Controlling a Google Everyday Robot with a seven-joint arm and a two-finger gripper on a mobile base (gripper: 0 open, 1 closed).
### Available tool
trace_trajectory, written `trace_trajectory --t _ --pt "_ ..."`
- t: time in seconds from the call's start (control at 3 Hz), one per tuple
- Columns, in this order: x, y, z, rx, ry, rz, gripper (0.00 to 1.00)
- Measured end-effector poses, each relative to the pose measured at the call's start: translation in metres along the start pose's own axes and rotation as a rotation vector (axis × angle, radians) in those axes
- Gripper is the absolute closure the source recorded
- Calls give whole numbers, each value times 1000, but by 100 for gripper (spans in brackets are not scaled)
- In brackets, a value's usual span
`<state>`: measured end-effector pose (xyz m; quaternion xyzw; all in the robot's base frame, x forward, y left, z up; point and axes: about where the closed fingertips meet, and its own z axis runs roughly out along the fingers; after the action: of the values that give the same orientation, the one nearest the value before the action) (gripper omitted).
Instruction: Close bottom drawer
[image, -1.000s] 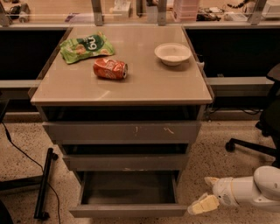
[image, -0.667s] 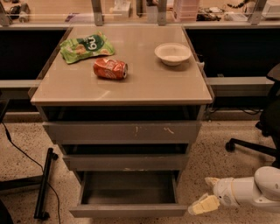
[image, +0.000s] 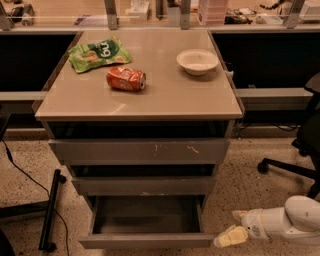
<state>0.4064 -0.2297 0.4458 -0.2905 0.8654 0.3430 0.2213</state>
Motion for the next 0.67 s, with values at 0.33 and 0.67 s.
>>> trace_trajectory --t 0.33,0.67 --pt "22 -22 22 -43 -1 67 0" --pt "40 -45 47 -88 -9 119 0"
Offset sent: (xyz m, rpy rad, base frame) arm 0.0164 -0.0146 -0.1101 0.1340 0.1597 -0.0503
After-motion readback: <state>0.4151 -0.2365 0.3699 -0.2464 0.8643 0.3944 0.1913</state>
